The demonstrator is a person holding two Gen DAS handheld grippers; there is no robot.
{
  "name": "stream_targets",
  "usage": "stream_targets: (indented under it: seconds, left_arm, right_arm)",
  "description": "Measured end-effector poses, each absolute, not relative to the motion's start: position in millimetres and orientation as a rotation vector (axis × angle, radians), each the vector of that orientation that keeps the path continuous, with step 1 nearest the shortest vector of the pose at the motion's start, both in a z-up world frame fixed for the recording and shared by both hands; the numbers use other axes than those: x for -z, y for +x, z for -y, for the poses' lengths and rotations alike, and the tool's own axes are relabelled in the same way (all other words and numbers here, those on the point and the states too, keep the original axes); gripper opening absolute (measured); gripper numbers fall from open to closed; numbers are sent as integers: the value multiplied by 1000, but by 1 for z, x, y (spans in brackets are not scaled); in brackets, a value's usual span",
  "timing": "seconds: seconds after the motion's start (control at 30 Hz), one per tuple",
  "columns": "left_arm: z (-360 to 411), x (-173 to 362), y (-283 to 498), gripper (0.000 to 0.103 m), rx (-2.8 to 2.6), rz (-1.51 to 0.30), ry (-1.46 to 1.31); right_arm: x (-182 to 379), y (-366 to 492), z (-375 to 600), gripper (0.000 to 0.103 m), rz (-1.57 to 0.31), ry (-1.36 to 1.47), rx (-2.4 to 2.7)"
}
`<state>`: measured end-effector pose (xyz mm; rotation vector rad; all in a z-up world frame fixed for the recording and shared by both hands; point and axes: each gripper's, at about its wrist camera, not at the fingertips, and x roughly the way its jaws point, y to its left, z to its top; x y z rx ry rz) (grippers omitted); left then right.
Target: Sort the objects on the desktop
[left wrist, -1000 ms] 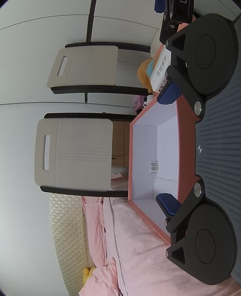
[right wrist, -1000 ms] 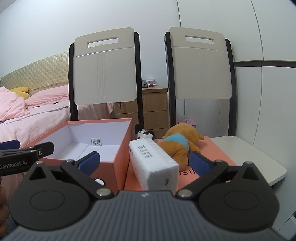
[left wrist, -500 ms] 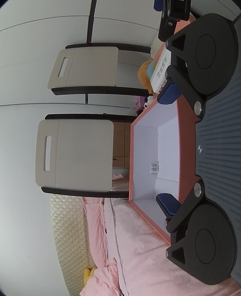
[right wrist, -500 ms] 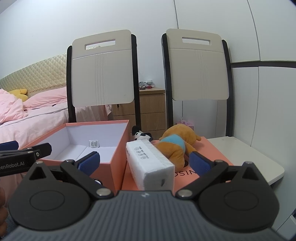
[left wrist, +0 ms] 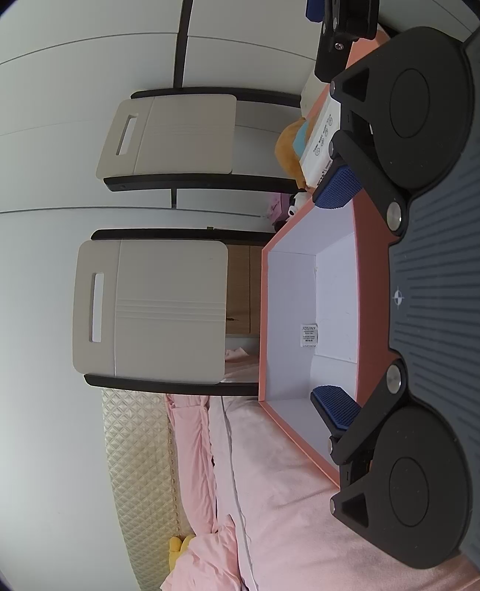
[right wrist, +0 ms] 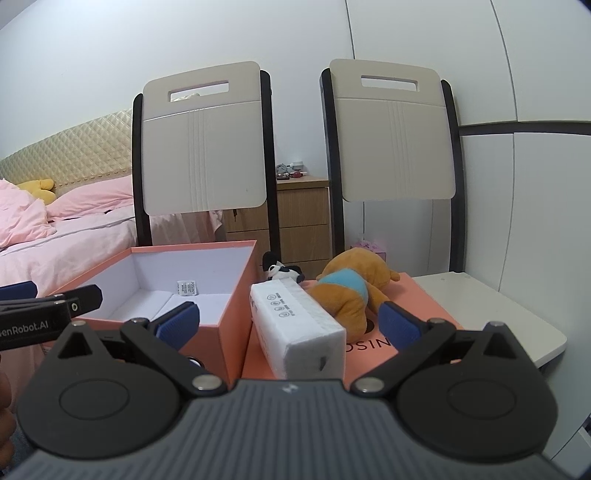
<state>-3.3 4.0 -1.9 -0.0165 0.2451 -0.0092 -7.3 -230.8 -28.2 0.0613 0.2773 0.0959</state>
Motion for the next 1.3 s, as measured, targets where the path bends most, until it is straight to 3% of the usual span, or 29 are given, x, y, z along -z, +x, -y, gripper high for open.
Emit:
stream_targets:
  seconds: [0.93,1.3]
  left_arm:
    - [-3,15,-15,103,31,-147,-50]
    - [68,36,-31,103,141,-19,18]
  right_arm:
    - [34,-10,250,103,-195,105,-93]
    - [35,-28,296,103,-133,124,-89]
